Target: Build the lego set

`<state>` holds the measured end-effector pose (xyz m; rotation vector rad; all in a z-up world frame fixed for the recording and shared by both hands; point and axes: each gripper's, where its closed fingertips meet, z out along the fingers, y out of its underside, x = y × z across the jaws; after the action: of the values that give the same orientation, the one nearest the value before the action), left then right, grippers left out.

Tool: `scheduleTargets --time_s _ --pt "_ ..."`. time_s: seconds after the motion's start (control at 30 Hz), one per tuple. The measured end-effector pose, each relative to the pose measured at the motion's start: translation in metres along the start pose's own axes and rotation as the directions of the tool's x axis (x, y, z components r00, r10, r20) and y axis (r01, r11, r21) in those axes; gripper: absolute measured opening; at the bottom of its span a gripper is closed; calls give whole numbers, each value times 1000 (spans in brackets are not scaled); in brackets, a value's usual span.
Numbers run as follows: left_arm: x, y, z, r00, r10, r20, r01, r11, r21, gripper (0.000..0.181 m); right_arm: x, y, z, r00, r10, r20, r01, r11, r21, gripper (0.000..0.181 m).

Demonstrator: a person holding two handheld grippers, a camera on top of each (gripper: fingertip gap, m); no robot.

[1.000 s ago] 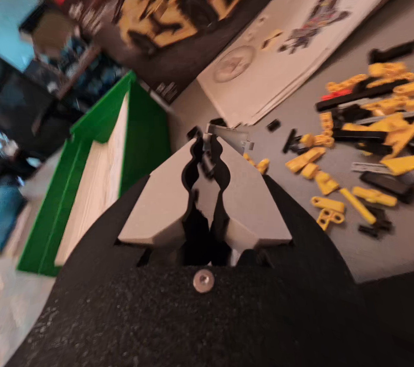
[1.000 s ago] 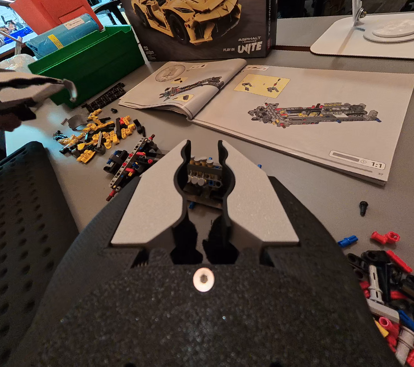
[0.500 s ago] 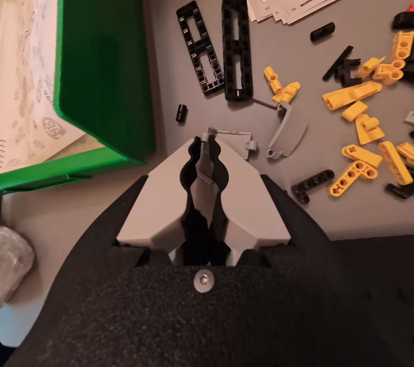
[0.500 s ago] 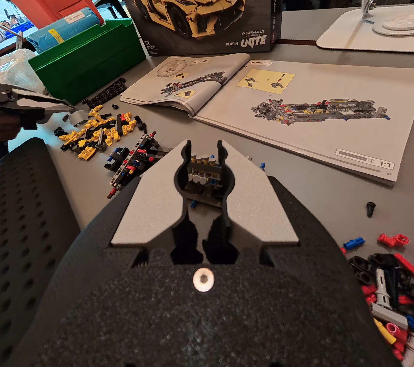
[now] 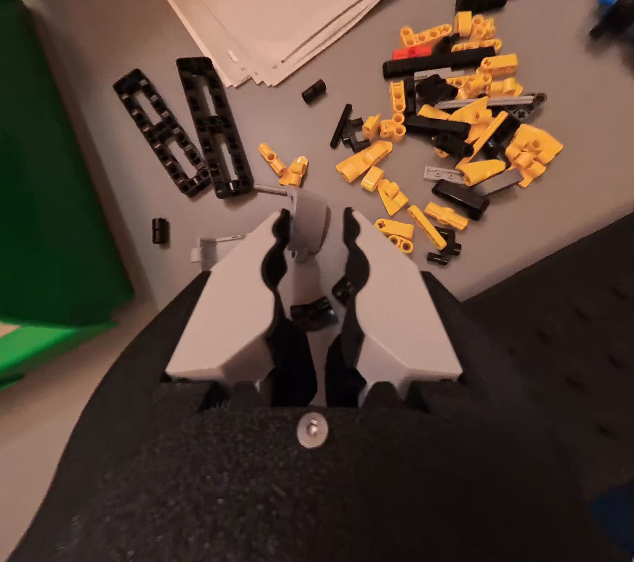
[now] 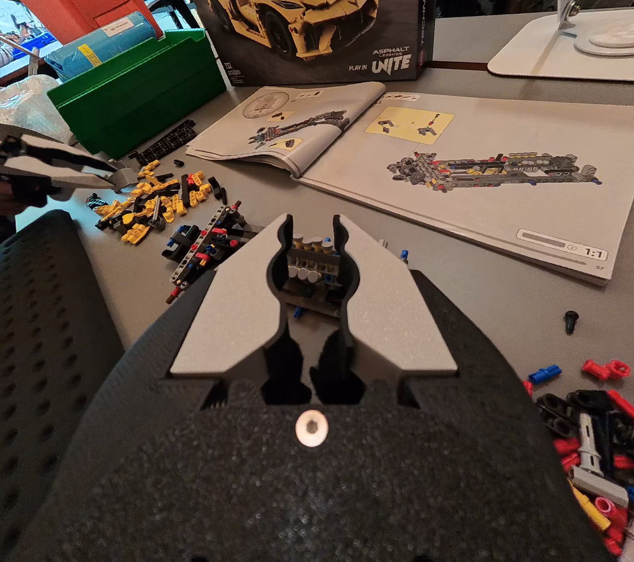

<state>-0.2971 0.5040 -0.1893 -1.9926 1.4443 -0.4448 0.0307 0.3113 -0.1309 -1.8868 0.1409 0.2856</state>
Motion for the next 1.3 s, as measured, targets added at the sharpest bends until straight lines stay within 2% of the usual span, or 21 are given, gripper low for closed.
scheduleTargets --time_s 0.03,0.1,0.23,0.33,0.4,0.53,0.6,0.73,0.87,0.93,1.0,1.07,1.2,1.3 --pt "0 0 3 1000 5 3 -5 1000 -9 11 1 0 0 1000 1 -2 -1 1000 3 22" --pt "-4 -1 2 1000 -4 18 4 1000 -3 3 2 -1 -2 1000 9 -3 -9 1000 9 22" --pt "-21 -3 -28 993 -104 48 100 992 82 2 2 -2 -2 1000 19 2 -19 1000 12 22" --pt "-46 16 -44 972 -200 121 190 977 94 2 1 0 0 1000 12 4 -12 1000 3 22" --pt "-48 28 -43 969 -225 106 218 973 71 2 0 1 1 1000 8 7 -8 1000 -5 22" --pt "-39 24 -37 991 -84 101 76 994 79 2 0 2 2 1000 0 2 0 1000 -11 21" --pt "-39 19 -34 985 38 167 -49 997 60 2 0 1 1 1000 2 0 -2 1000 -8 21" --pt "-44 19 -25 903 310 298 -301 951 -75 2 1 1 1 1000 8 -1 -8 1000 -5 21" --pt "-39 26 -18 869 391 303 -368 920 -132 2 1 2 1 1000 2 -3 -2 1000 -8 21" --pt "-37 31 -15 877 377 297 -351 926 -140 5 0 2 1 1000 6 1 -6 1000 -8 21" --pt "-36 37 -13 900 333 280 -304 942 -144 18 0 1 1 1000 11 5 -11 1000 -6 21" --pt "-29 34 -18 938 258 233 -242 966 -95 31 0 1 0 1000 16 8 -16 1000 -3 21" --pt "-32 2 -27 981 86 172 -91 996 24 28 1 0 -1 1000 26 13 -26 1000 6 21" --pt "-57 -14 -6 971 -11 240 18 999 -28 34 -1 0 0 1000 23 18 -23 1000 2 21"
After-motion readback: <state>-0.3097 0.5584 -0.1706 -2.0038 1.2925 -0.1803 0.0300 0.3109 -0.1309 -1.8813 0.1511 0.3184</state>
